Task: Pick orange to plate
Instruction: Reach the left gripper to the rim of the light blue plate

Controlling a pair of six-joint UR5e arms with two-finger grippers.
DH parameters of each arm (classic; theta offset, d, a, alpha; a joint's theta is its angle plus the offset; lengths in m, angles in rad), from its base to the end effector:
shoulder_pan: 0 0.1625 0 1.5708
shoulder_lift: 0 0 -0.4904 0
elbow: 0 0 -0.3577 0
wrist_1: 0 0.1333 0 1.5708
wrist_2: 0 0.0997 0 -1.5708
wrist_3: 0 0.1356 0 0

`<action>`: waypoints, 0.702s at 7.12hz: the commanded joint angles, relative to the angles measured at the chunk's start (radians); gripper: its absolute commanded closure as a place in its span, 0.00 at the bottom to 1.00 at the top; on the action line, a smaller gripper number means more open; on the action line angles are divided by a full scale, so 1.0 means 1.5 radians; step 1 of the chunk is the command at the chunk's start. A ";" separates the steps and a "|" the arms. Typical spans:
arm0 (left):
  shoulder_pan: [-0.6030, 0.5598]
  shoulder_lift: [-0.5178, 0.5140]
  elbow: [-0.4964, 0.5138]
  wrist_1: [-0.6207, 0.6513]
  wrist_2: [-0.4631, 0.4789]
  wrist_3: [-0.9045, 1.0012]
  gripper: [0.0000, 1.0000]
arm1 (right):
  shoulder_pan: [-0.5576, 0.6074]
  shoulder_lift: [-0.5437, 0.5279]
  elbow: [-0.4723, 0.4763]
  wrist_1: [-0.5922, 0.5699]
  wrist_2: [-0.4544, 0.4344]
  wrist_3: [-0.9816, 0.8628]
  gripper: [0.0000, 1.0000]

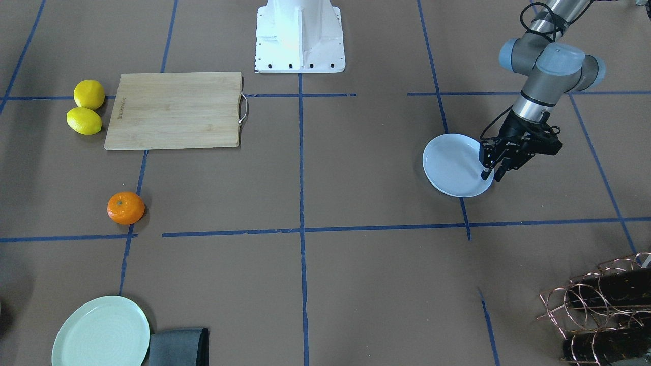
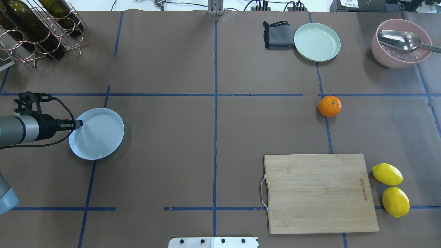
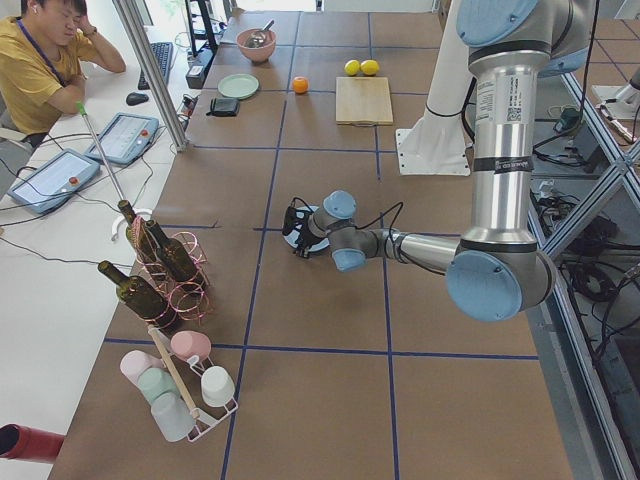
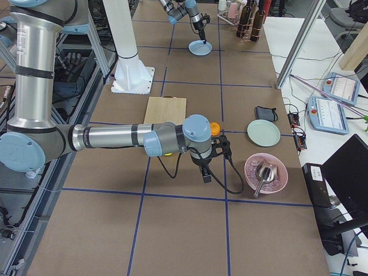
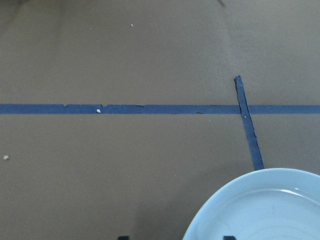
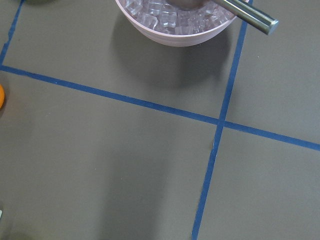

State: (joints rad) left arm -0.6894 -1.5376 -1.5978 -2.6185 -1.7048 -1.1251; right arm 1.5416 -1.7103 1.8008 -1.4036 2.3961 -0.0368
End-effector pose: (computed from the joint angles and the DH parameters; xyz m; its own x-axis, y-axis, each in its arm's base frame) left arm 0.3185 -0.4118 0.6366 0.5849 0.0715 -0.8079 0.3205 0.8946 0.3112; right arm 0.0217 -0.4087 0.6793 0.6711 -0.2424 0.7006 0.0530 0.9583 0.2808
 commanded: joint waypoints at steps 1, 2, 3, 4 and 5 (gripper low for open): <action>0.001 0.000 0.001 0.000 0.000 -0.001 0.92 | 0.000 0.000 0.000 0.000 0.000 0.000 0.00; 0.001 0.002 -0.005 0.000 -0.003 0.002 1.00 | 0.000 0.000 0.000 0.000 0.000 0.000 0.00; 0.000 0.001 -0.011 0.000 -0.010 0.007 1.00 | 0.000 0.000 0.000 0.000 0.000 0.000 0.00; 0.000 -0.003 -0.046 0.002 -0.045 0.008 1.00 | 0.000 0.000 0.000 0.000 0.000 -0.001 0.00; 0.000 -0.026 -0.057 0.004 -0.058 -0.003 1.00 | 0.000 0.000 0.000 0.000 0.000 -0.001 0.00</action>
State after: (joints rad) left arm -0.6885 -1.5481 -1.6526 -2.6158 -1.7592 -1.1185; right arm 1.5416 -1.7104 1.8009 -1.4036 2.3961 -0.0378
